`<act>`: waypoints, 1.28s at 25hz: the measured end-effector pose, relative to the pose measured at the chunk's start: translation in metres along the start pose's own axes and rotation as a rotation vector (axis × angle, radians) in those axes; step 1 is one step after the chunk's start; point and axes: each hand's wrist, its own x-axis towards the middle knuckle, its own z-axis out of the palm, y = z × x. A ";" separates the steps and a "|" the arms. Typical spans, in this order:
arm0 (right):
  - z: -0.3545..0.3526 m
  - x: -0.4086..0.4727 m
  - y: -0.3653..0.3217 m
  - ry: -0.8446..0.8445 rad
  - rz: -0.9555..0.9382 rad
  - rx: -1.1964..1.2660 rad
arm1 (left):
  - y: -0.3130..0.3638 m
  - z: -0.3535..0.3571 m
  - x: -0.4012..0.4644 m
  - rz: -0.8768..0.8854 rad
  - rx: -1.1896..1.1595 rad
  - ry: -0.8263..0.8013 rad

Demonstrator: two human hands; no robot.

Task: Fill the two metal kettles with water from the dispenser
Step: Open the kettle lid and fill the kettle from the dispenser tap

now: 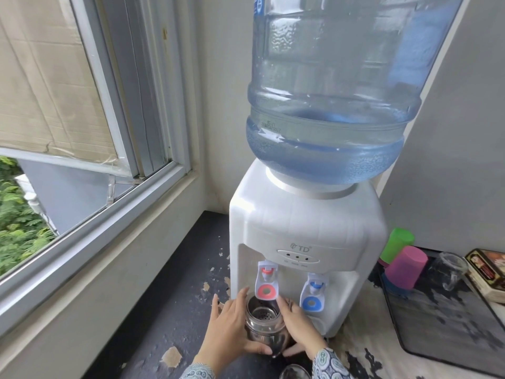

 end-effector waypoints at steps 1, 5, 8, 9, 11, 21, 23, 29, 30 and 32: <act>0.000 0.000 -0.001 -0.002 -0.007 0.013 | 0.000 -0.001 0.003 -0.008 0.018 -0.013; 0.002 0.002 -0.001 0.089 -0.184 -0.001 | -0.002 -0.013 0.014 -0.053 0.038 -0.042; 0.008 0.002 0.003 0.122 -0.292 0.085 | 0.003 -0.024 0.016 -0.046 0.067 -0.089; 0.011 0.002 0.004 0.135 -0.323 0.110 | 0.005 -0.026 0.016 -0.040 0.075 -0.105; 0.016 0.003 0.008 0.140 -0.332 0.122 | 0.006 -0.030 0.018 -0.036 0.090 -0.127; 0.019 -0.014 0.004 0.103 -0.320 0.469 | 0.004 -0.031 0.025 -0.037 0.120 -0.175; 0.020 -0.013 0.003 0.131 -0.318 0.512 | 0.004 -0.032 0.025 -0.036 0.126 -0.176; 0.027 -0.017 0.001 0.192 -0.330 0.585 | 0.004 -0.032 0.025 -0.023 0.131 -0.170; 0.027 -0.019 -0.001 0.200 -0.342 0.590 | 0.004 -0.033 0.026 -0.023 0.133 -0.172; 0.025 -0.023 -0.005 0.205 -0.362 0.627 | 0.005 -0.034 0.025 -0.018 0.137 -0.175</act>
